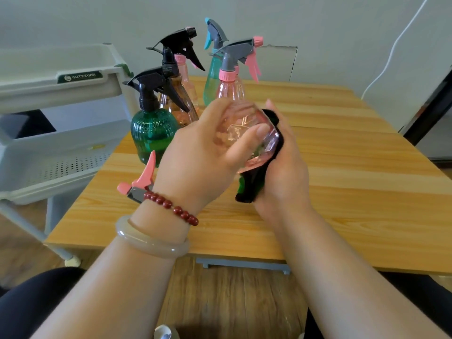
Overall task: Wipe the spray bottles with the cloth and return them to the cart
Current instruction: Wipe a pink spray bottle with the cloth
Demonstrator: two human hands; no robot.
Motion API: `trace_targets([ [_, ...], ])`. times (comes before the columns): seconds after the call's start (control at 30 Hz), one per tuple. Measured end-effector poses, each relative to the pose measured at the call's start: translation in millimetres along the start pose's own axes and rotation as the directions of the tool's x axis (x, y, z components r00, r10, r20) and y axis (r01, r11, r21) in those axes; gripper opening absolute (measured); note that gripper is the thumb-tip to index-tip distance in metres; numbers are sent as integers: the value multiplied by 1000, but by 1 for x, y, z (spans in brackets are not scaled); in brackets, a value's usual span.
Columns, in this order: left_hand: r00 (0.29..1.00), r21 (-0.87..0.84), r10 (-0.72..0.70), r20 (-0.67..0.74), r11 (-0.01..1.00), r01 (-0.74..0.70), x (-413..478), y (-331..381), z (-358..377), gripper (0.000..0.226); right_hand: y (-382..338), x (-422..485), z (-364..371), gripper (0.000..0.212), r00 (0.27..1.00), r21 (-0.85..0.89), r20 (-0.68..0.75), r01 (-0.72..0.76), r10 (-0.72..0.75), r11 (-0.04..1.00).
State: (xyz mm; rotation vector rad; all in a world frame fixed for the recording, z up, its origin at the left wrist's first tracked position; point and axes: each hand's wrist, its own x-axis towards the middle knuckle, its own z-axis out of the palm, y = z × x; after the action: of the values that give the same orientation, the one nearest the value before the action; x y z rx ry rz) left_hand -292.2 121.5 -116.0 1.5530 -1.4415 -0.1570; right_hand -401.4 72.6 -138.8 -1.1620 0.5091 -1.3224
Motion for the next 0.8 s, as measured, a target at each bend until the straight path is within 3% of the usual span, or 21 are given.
trace_targets([
  [0.03, 1000, 6, -19, -3, 1000, 19, 1, 0, 0, 69, -1, -1, 2, 28, 1000, -15, -2, 17, -17, 1000],
  [0.13, 998, 22, -45, -32, 999, 45, 6, -3, -4, 75, 0, -5, 7, 32, 967, -338, 101, 253, -232, 906],
  [0.27, 999, 112, 30, -18, 993, -28, 4, -3, -4, 76, 2, -2, 4, 30, 985, -320, 1, 161, -170, 934],
  [0.33, 1000, 75, -7, -22, 997, 9, 2, -1, 0, 77, 2, -4, 5, 29, 994, -275, -49, 85, -103, 958],
  [0.43, 997, 18, -57, -46, 998, 58, 2, -1, 1, 73, 7, -10, 10, 32, 972, -422, 5, 216, -236, 881],
  [0.5, 998, 0, -42, -44, 999, 42, 2, -2, 0, 65, 11, -10, 9, 32, 981, -340, 0, 185, -196, 922],
  [0.57, 999, -27, -25, -33, 999, 25, 0, -3, 1, 60, 5, -4, 8, 35, 996, -124, -83, 12, -22, 992],
  [0.63, 999, -47, -33, -26, 998, 31, 0, -1, 3, 66, -2, -1, 6, 37, 985, 22, -101, -137, 139, 990],
  [0.67, 999, -60, -44, -31, 997, 42, 0, 0, 3, 69, -3, -1, 5, 37, 991, -67, -94, -101, 94, 993],
  [0.73, 996, -88, -74, -42, 994, 70, 1, 1, 2, 68, 1, -5, 6, 40, 986, -381, -44, 132, -160, 915],
  [0.8, 998, -117, -61, -35, 991, 57, 1, -1, 1, 56, 9, -3, 4, 42, 980, -412, -9, 179, -200, 893],
])
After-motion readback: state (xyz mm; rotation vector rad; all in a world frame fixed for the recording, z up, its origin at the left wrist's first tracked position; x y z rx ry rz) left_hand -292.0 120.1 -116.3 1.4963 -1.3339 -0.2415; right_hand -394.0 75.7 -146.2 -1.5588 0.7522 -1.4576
